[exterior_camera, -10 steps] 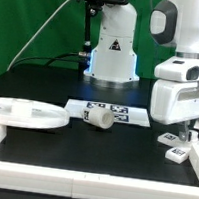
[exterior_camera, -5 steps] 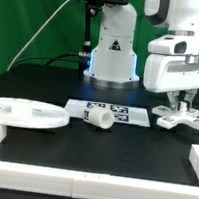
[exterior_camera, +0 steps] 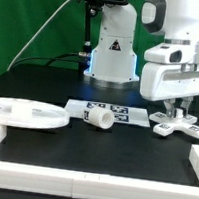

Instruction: Assemble round table

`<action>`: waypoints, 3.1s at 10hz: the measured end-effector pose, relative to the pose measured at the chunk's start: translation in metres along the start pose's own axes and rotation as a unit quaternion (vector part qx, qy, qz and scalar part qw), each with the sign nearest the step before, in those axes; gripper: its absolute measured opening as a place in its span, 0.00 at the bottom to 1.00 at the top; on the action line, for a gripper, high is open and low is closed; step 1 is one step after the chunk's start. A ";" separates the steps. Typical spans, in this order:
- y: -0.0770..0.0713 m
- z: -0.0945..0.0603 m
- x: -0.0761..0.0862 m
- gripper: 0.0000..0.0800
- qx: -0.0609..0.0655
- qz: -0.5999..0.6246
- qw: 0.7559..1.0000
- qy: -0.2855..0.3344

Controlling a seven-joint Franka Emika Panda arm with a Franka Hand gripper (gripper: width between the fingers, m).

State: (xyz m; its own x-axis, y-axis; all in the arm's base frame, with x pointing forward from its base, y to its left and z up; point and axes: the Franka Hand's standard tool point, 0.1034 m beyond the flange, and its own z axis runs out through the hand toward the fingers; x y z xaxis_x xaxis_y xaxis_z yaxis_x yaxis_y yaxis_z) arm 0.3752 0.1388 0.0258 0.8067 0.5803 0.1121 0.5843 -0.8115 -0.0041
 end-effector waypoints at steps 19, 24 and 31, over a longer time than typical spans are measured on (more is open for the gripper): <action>0.153 -0.096 -0.060 0.81 0.002 -0.081 0.996 -0.029; 0.229 -0.088 -0.103 0.81 -0.033 -0.121 0.992 0.015; 0.297 -0.053 -0.145 0.81 -0.050 -0.162 0.985 -0.009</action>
Offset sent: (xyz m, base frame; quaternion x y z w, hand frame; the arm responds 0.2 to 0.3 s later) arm 0.0025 0.0037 -0.0112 0.0553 0.0505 0.0086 0.9972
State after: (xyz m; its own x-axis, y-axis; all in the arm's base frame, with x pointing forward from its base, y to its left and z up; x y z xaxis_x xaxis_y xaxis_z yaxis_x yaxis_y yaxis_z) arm 0.4274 -0.1902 0.0607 0.5806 0.8108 0.0735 0.8011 -0.5851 0.1262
